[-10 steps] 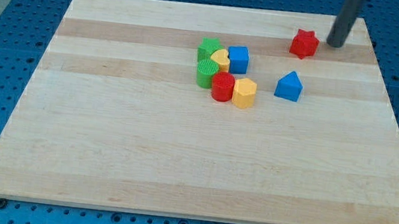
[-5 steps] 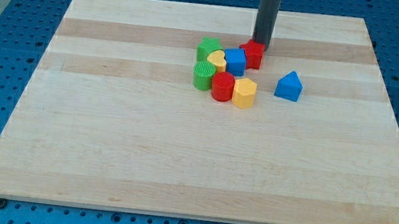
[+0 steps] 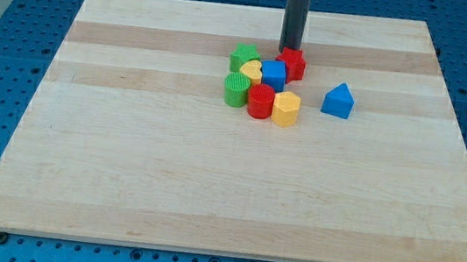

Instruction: Move the red star closer to the green star

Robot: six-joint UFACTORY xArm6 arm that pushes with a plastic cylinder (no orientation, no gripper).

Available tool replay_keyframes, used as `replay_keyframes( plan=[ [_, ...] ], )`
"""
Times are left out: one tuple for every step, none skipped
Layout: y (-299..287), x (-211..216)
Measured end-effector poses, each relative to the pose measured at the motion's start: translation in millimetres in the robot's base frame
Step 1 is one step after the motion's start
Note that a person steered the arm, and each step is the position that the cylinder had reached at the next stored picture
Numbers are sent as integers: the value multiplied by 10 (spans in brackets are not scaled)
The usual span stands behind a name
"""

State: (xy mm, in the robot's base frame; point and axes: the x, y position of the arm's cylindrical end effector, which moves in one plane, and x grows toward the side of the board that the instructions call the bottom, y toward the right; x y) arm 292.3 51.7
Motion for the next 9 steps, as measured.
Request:
replay_keyframes(
  plan=[
    [-120, -32],
    [-314, -32],
    [-519, -32],
    [-679, -32],
    [-788, -32],
    [-457, -13],
    [70, -136],
    [608, 33],
    [914, 440]
  ],
)
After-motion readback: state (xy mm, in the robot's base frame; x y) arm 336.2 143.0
